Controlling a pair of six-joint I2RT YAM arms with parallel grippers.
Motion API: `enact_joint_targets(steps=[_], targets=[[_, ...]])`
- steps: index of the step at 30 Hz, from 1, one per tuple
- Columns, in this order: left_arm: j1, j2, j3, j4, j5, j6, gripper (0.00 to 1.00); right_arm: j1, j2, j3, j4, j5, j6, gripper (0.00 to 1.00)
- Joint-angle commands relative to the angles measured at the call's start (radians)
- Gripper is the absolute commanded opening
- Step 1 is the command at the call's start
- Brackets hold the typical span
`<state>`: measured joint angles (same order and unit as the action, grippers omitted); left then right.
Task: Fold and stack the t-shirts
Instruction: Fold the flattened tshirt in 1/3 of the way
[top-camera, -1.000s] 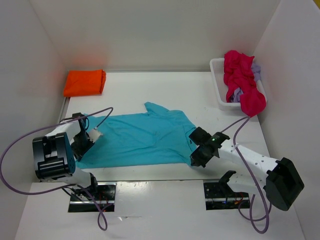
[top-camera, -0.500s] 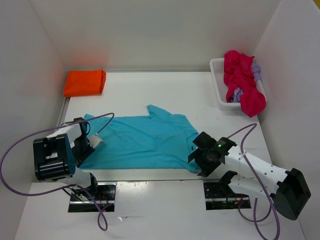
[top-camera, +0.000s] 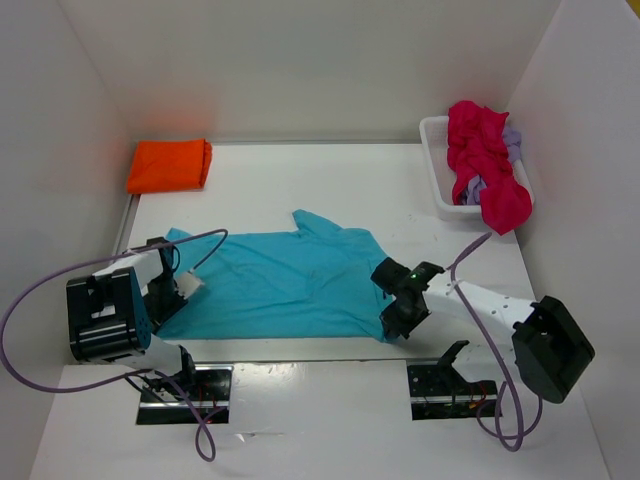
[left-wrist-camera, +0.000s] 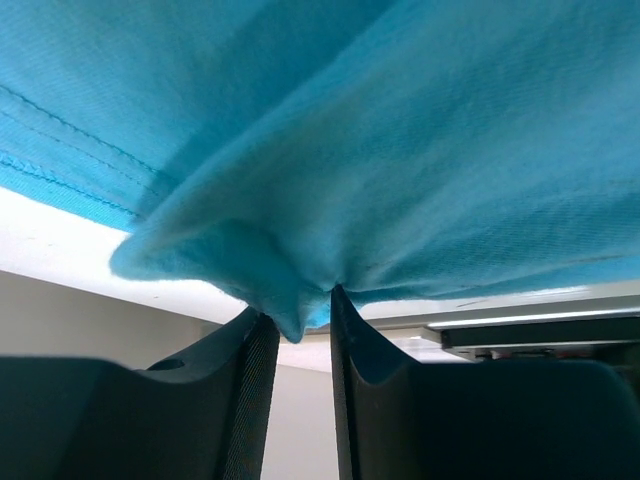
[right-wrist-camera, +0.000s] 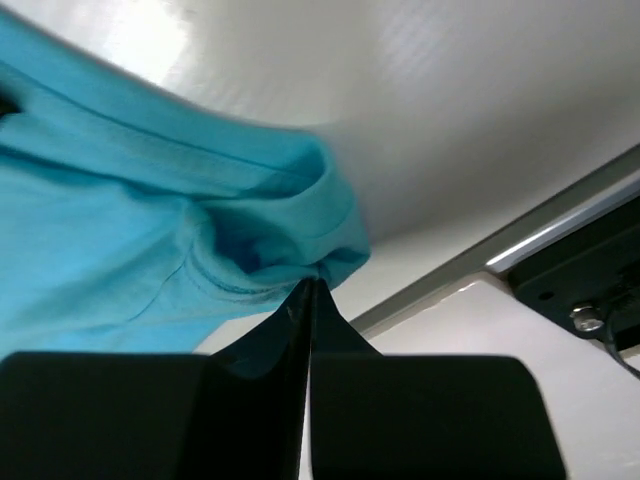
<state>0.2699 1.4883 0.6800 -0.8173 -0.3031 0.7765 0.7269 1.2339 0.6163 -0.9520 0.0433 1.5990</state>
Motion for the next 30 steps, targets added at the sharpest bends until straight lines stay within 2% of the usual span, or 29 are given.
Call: enact_joint_targets(steps=[1,7,11,14,15,16,17,19,26,30], targets=[[0.017,-0.003,-0.017,0.023,-0.045,0.043,0.33,-0.026,-0.034,0.078,-0.028,0.090,0.010,0.00],[0.026,0.017,0.004,0.032,-0.036,0.052,0.33,-0.196,-0.031,0.148,-0.047,0.167,-0.120,0.00],[0.026,0.017,0.004,0.032,-0.036,0.052,0.33,-0.233,0.059,0.157,-0.037,0.155,-0.175,0.00],[0.026,0.026,0.004,0.032,-0.036,0.052,0.33,-0.233,0.107,0.166,-0.028,0.145,-0.194,0.27],[0.026,0.026,0.004,0.032,-0.036,0.052,0.33,-0.233,0.128,0.166,-0.028,0.145,-0.207,0.56],[0.026,0.026,0.004,0.032,-0.036,0.052,0.33,-0.233,0.128,0.166,-0.028,0.136,-0.208,0.69],[0.026,0.026,0.004,0.032,-0.025,0.052,0.34,-0.233,0.128,0.175,-0.028,0.136,-0.208,0.79],[0.026,0.026,0.004,0.023,-0.025,0.052,0.35,-0.233,0.137,0.175,-0.041,0.127,-0.208,0.90],[0.044,0.026,0.013,0.014,-0.025,0.052,0.35,-0.233,0.006,0.119,-0.067,0.020,-0.145,0.90],[0.045,0.035,0.023,0.014,-0.025,0.052,0.35,-0.259,-0.033,0.046,0.005,-0.005,-0.138,0.79]])
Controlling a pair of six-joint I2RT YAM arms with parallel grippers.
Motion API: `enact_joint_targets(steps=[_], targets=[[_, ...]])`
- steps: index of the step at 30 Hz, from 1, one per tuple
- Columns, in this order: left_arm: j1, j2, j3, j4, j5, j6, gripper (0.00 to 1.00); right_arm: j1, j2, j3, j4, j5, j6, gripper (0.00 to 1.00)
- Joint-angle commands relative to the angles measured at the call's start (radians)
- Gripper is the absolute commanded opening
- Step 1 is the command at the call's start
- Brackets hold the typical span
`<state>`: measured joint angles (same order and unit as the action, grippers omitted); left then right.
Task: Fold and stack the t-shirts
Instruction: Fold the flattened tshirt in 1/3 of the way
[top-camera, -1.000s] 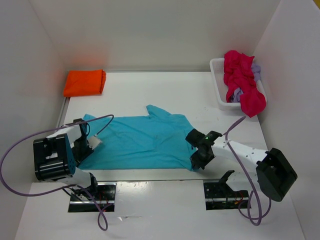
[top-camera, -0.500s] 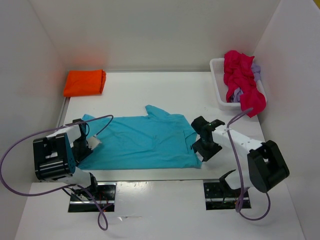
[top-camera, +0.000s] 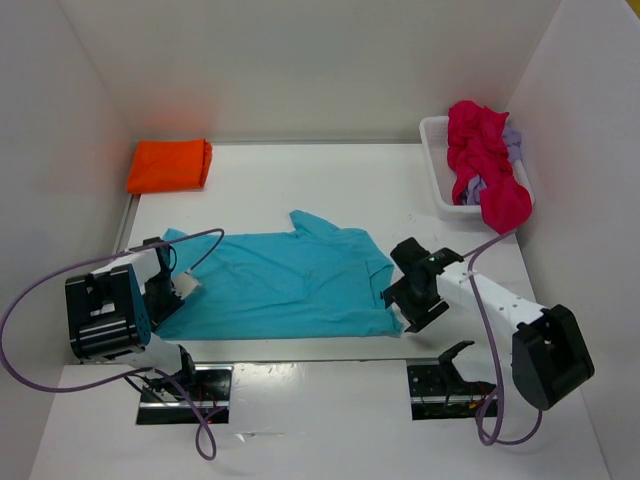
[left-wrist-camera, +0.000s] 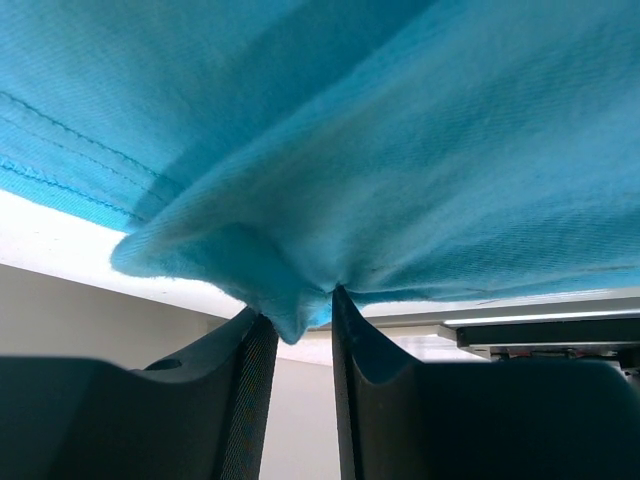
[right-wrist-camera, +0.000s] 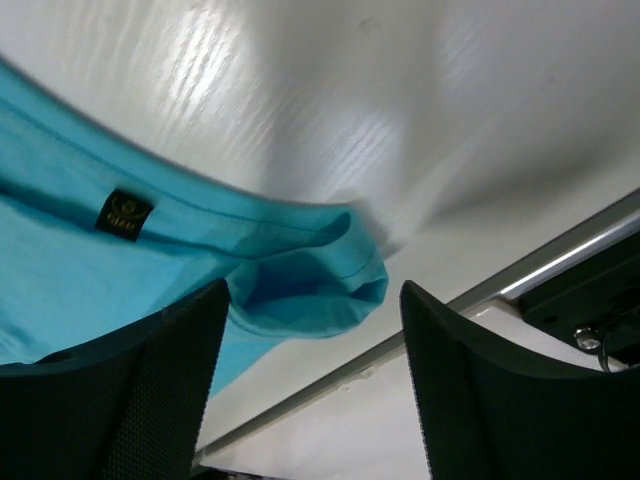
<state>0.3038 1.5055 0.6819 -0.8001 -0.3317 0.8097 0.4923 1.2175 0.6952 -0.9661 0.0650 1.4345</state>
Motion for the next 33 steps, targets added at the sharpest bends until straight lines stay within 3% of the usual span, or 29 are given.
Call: enact_joint_targets(steps=[1,5,6,9,14,16,24,33], targets=[[0.011,0.018,0.021,-0.004,0.003,0.019,0.35,-0.024,0.006,-0.007,0.003,-0.010,0.017,0.72],[0.011,0.027,0.021,-0.004,0.003,0.019,0.37,0.112,0.066,0.347,-0.160,0.287,-0.038,0.67],[0.011,0.027,0.021,-0.004,0.014,0.008,0.37,0.135,0.079,0.386,-0.160,0.365,-0.131,0.67],[0.011,0.027,0.031,-0.004,0.014,-0.010,0.38,0.085,0.132,0.437,0.001,0.293,-0.433,0.65],[0.011,0.027,0.041,-0.013,0.014,-0.033,0.46,0.000,0.304,0.455,0.163,0.173,-0.609,0.46],[0.011,0.018,0.041,-0.013,-0.013,-0.044,0.59,0.000,0.382,0.455,0.194,0.116,-0.687,0.44],[0.020,-0.001,0.166,-0.065,-0.055,-0.164,0.75,0.000,0.456,0.464,0.299,0.071,-0.819,0.45],[-0.003,-0.175,0.350,-0.074,-0.158,-0.176,0.88,-0.009,0.576,0.486,0.351,0.016,-0.901,0.46]])
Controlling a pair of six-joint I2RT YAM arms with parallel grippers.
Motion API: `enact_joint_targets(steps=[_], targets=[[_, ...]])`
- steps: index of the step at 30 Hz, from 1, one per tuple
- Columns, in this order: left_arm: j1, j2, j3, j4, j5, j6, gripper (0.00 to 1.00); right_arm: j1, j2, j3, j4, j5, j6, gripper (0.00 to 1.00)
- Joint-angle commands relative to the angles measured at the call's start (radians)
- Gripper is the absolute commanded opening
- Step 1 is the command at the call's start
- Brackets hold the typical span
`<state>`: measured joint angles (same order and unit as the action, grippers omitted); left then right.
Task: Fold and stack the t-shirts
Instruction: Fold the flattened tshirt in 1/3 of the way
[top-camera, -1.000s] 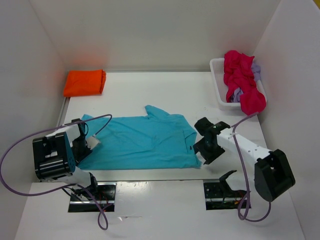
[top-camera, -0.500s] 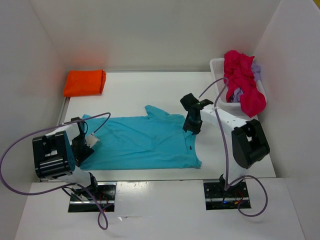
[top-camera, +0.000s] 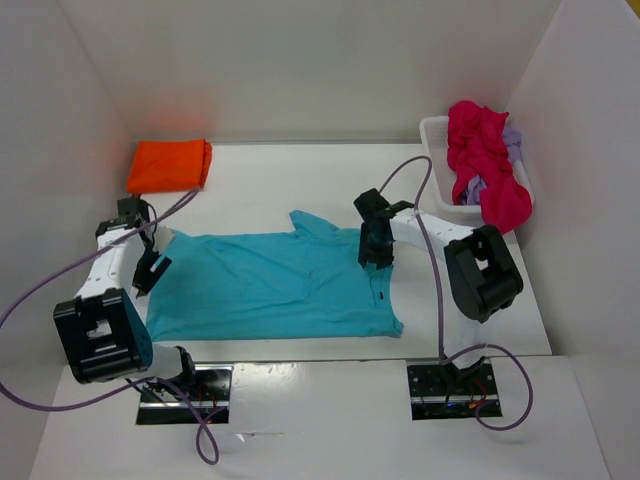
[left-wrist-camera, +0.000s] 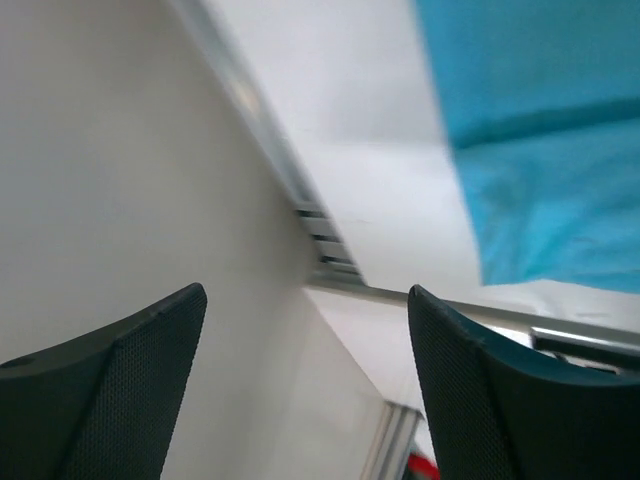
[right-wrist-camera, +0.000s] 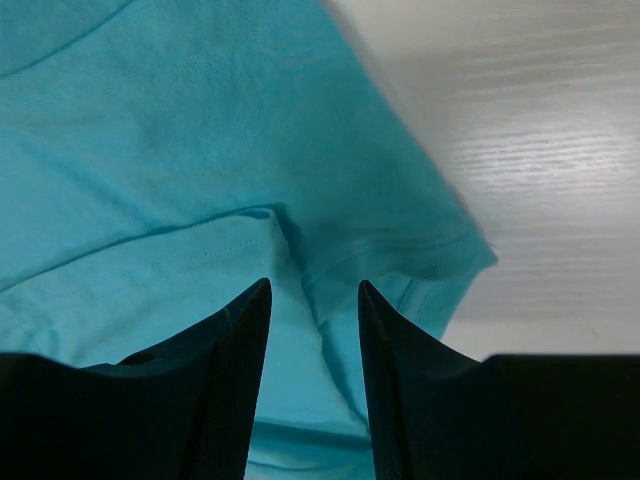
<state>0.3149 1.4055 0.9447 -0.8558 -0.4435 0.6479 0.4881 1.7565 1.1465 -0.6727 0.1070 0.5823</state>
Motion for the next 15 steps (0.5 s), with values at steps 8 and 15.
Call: enact_joint_targets(steps=[8,15], targets=[[-0.063,-0.077,0.049,-0.028,-0.084,-0.025,0.89,-0.014,0.070,0.091,0.087,-0.047,-0.076,0.46],[-0.063,-0.077,0.008,-0.028,-0.064,-0.034,0.90,-0.014,0.090,0.091,0.087,-0.038,-0.085,0.46]])
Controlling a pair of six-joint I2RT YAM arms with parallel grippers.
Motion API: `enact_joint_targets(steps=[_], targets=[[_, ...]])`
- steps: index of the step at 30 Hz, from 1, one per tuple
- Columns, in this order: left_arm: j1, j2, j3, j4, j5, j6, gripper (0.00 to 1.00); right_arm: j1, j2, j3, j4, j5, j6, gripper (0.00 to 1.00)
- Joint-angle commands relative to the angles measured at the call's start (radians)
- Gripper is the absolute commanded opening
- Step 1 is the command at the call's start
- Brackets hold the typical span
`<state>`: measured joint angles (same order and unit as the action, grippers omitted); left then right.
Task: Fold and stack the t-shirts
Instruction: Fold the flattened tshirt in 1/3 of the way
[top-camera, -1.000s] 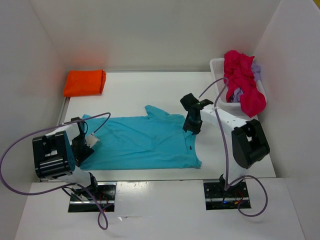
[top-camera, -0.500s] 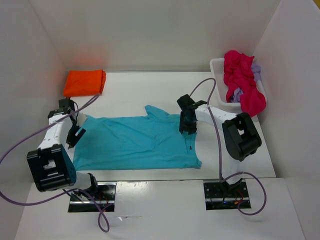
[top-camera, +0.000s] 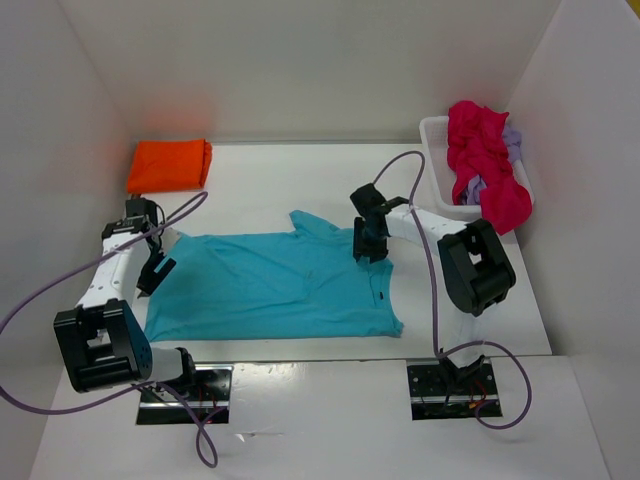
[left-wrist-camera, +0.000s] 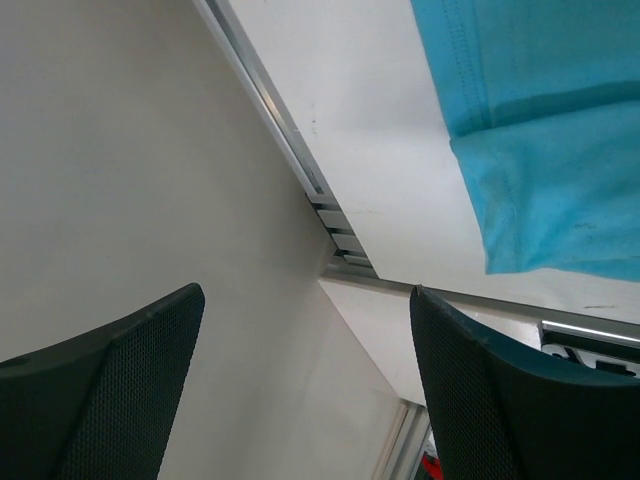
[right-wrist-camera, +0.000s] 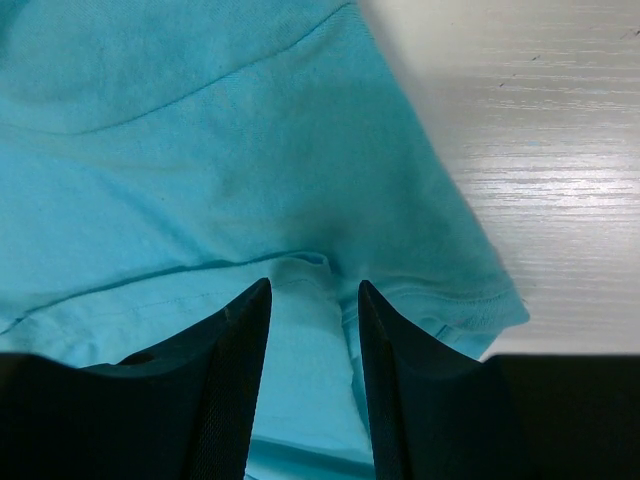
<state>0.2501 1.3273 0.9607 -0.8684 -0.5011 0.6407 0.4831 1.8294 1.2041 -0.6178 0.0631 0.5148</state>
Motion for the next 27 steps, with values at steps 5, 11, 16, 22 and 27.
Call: enact_joint_targets(steps=[5,11,16,22,27], targets=[[0.002,0.021,-0.008,-0.015,-0.007,-0.027,0.90,-0.009,0.051,0.045,0.032,-0.017,-0.018,0.43],[0.002,0.030,-0.017,-0.015,-0.007,-0.027,0.90,-0.009,0.039,0.055,0.023,-0.005,-0.007,0.32],[0.002,0.039,-0.027,-0.006,0.003,-0.036,0.90,-0.009,0.005,0.064,0.013,0.027,0.002,0.28],[0.002,0.049,-0.027,-0.006,0.012,-0.036,0.90,-0.009,0.005,0.074,-0.007,0.038,-0.007,0.20],[0.002,0.058,-0.036,-0.006,0.012,-0.036,0.90,-0.009,0.014,0.083,-0.016,0.038,-0.007,0.09]])
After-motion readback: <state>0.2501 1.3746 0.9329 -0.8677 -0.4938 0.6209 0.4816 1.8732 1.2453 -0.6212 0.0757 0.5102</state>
